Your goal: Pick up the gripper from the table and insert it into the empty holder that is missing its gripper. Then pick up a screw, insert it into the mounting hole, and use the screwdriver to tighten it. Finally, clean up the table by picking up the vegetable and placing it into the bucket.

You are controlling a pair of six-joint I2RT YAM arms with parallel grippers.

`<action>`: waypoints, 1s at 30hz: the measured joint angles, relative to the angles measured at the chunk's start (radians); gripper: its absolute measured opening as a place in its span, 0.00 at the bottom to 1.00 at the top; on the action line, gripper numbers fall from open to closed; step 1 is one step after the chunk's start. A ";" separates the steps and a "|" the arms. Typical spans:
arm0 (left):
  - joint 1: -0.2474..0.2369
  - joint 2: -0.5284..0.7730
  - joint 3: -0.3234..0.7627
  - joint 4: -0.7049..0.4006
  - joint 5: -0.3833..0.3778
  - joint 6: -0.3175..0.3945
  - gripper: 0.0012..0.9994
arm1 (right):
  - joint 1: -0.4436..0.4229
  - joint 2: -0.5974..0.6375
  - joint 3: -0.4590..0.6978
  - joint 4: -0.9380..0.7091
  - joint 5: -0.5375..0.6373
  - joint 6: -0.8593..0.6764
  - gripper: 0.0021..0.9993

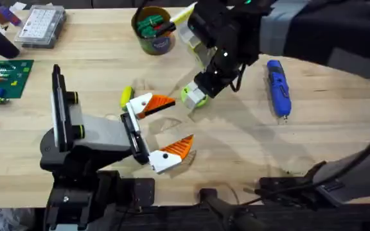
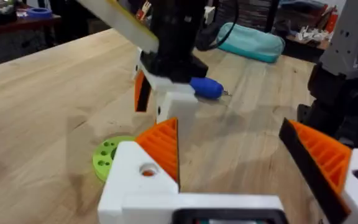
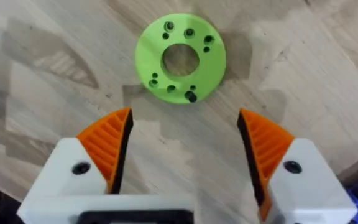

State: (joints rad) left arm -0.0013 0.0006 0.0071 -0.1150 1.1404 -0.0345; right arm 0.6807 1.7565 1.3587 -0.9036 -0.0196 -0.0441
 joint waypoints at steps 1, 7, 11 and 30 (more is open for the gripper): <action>0.000 0.000 0.000 0.000 0.000 0.000 0.99 | 0.000 0.011 -0.002 0.002 0.000 0.000 0.96; 0.000 0.000 0.000 0.000 0.000 0.000 0.99 | 0.000 0.053 -0.014 0.009 0.000 0.001 0.88; 0.000 0.000 0.000 0.000 0.000 0.000 0.99 | 0.000 0.057 -0.014 0.013 0.000 0.004 0.84; 0.000 0.000 0.000 0.000 0.000 0.000 0.99 | 0.000 0.100 -0.015 0.046 0.000 0.011 0.52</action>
State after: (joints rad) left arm -0.0013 0.0006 0.0071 -0.1150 1.1402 -0.0345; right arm 0.6807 1.8561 1.3437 -0.8575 -0.0194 -0.0330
